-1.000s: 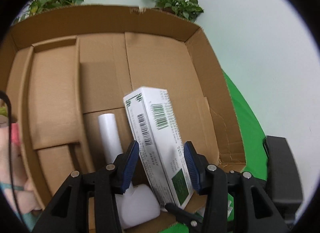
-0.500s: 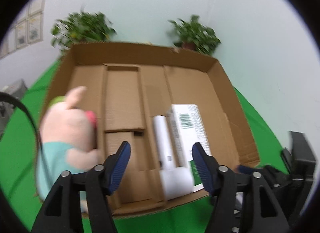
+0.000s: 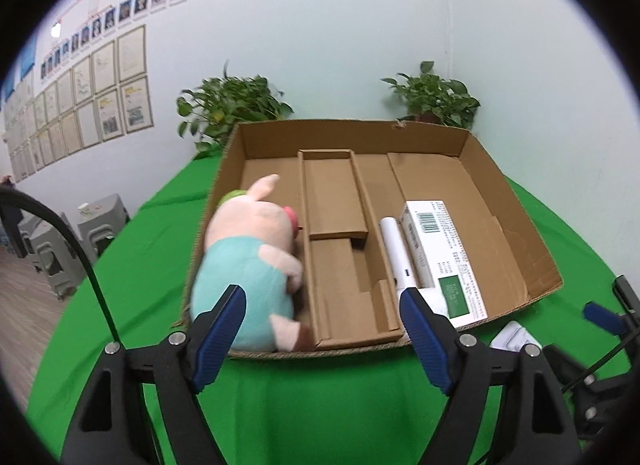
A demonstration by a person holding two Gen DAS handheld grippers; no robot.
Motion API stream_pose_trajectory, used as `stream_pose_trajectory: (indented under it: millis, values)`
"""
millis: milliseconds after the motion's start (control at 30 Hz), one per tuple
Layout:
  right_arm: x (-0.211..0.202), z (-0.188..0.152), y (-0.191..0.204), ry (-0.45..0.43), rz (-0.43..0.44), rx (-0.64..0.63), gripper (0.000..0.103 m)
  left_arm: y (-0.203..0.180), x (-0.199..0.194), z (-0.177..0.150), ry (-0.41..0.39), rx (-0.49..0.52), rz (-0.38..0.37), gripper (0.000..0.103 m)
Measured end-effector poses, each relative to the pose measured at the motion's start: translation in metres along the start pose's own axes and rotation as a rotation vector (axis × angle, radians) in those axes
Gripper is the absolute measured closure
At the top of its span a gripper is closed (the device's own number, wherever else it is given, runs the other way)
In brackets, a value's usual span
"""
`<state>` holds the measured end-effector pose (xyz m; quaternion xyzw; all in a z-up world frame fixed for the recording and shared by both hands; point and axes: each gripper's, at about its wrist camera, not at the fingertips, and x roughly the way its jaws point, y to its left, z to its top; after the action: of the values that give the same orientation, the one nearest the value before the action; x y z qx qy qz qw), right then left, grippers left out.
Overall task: Organize objects
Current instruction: 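Lower the printed box beside the dryer and open the left tool, then move both tools toward the white phone stand on the table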
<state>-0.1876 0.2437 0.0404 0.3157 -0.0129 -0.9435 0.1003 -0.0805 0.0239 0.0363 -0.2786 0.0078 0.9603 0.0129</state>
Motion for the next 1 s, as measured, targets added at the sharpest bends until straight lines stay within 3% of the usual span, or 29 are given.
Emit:
stream_pose_trajectory:
  millis: [133, 300, 333, 367, 400, 433, 467, 533, 567, 600, 633, 667, 733, 833, 1000]
  values:
    - [-0.021, -0.009, -0.004, -0.034, -0.032, -0.004, 0.0, 0.005, -0.013, -0.01, -0.007, -0.022, 0.003, 0.024]
    - [-0.036, -0.024, -0.007, -0.047, -0.014, 0.011, 0.002, 0.011, -0.025, -0.021, -0.021, -0.031, 0.027, 0.024]
    - [-0.04, -0.027, -0.008, -0.054, -0.009, 0.01, 0.012, 0.013, -0.026, -0.023, -0.024, -0.039, 0.025, 0.024]
    - [-0.042, -0.029, -0.008, -0.054, -0.007, 0.007, 0.031, 0.014, -0.028, -0.024, -0.028, -0.043, 0.023, 0.029]
    - [-0.043, -0.031, -0.008, -0.049, -0.01, 0.0, 0.042, 0.014, -0.029, -0.026, -0.032, -0.042, 0.015, 0.059]
    - [-0.042, -0.033, -0.007, -0.039, -0.028, -0.012, 0.064, 0.014, -0.028, -0.027, -0.02, -0.037, 0.006, 0.074]
    - [-0.042, -0.035, -0.006, -0.031, -0.048, -0.022, 0.074, 0.013, -0.026, -0.028, -0.005, -0.027, 0.008, 0.09]
    - [-0.043, -0.038, -0.008, -0.028, -0.059, -0.028, 0.074, 0.012, -0.026, -0.029, -0.011, -0.021, 0.027, 0.09]
    - [-0.044, -0.039, -0.01, -0.029, -0.047, -0.021, 0.066, 0.013, -0.027, -0.029, -0.02, -0.032, 0.03, 0.085]
    - [-0.045, -0.039, -0.013, -0.032, -0.039, -0.015, 0.054, 0.014, -0.028, -0.029, -0.021, -0.045, 0.029, 0.066]
    - [-0.047, -0.039, -0.014, -0.035, -0.037, -0.014, 0.02, 0.015, -0.028, -0.028, -0.019, -0.06, 0.021, 0.049]
    - [-0.049, -0.039, -0.016, -0.042, -0.03, -0.01, 0.001, 0.018, -0.028, -0.029, -0.021, -0.077, 0.01, 0.017]
    - [-0.052, -0.039, -0.02, -0.062, -0.024, 0.001, 0.001, 0.021, -0.029, -0.03, -0.038, -0.11, -0.025, 0.011]
    - [-0.044, -0.04, -0.021, -0.016, -0.043, -0.025, 0.0, 0.017, -0.02, -0.033, 0.007, -0.085, -0.026, 0.011]
    - [-0.024, -0.049, -0.031, 0.069, -0.004, -0.018, 0.0, 0.012, -0.012, -0.042, 0.046, -0.079, -0.07, 0.011]
